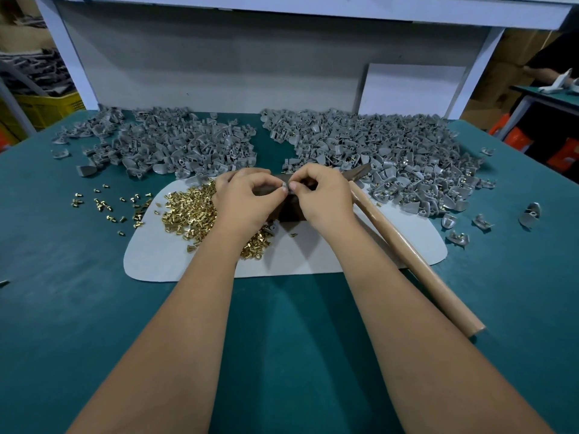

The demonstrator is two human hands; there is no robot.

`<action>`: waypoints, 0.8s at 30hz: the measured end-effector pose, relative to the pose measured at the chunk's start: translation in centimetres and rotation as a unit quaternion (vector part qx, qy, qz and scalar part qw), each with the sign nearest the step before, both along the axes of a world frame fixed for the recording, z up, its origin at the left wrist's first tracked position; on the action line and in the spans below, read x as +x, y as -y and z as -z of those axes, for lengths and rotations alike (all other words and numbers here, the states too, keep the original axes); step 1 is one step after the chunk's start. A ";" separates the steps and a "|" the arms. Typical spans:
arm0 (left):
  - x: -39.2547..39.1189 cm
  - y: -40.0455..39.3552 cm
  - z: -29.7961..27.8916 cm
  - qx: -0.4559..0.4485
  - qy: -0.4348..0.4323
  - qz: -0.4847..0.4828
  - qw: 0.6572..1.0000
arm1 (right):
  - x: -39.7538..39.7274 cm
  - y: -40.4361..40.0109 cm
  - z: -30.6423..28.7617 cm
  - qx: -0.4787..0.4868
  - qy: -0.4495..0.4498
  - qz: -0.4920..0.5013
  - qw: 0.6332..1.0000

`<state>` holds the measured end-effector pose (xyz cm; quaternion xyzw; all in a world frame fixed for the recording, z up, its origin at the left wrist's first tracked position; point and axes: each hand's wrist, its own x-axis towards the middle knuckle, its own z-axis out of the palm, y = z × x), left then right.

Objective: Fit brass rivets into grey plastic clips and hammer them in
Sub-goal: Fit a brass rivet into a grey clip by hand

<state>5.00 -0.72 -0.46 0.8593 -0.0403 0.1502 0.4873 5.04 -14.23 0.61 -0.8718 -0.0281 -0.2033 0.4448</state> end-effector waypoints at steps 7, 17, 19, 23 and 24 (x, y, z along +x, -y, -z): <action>0.2 0.2 0.0 0.007 0.006 -0.009 1.000 | -0.1 -0.3 -0.1 -0.050 0.006 0.014 0.999; -0.1 0.1 0.0 -0.003 0.012 0.004 1.000 | -0.3 -0.4 0.1 0.015 -0.021 0.019 0.999; -0.2 0.1 -0.1 0.001 0.011 -0.001 1.000 | -0.3 -0.4 0.0 0.020 -0.024 0.018 0.999; -0.1 0.1 -0.1 -0.010 0.007 0.001 1.000 | -0.4 -0.4 0.1 0.025 -0.024 0.013 0.999; -0.1 0.1 0.0 -0.008 0.005 0.000 1.000 | -0.4 -0.4 0.1 0.022 -0.021 0.009 0.999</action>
